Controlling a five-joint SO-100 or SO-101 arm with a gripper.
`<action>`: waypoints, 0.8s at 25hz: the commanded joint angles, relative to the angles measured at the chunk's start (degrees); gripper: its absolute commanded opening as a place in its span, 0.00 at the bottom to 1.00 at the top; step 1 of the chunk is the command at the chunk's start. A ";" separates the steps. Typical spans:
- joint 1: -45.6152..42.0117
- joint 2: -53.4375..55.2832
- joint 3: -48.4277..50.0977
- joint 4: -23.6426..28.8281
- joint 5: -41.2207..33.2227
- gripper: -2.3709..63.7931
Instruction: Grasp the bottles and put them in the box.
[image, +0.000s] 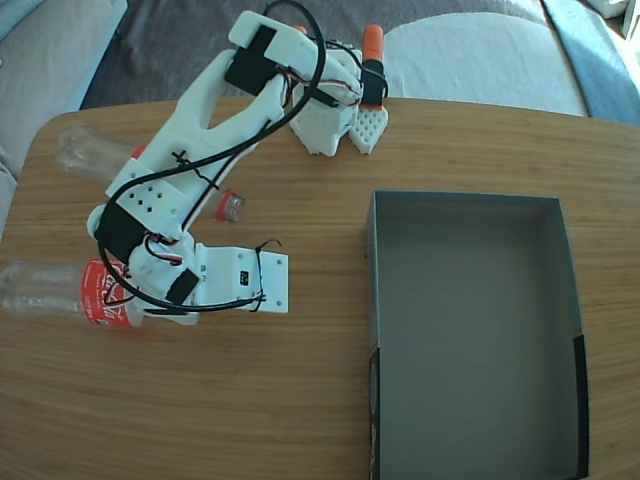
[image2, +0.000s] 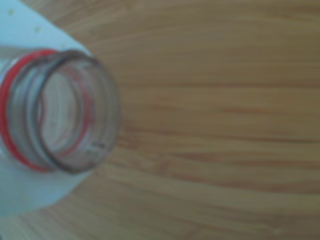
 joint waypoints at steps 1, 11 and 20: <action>-0.53 2.46 -5.80 1.32 0.18 0.03; -6.86 2.46 -25.22 16.35 0.88 0.03; -16.52 11.69 -31.20 19.51 8.53 0.03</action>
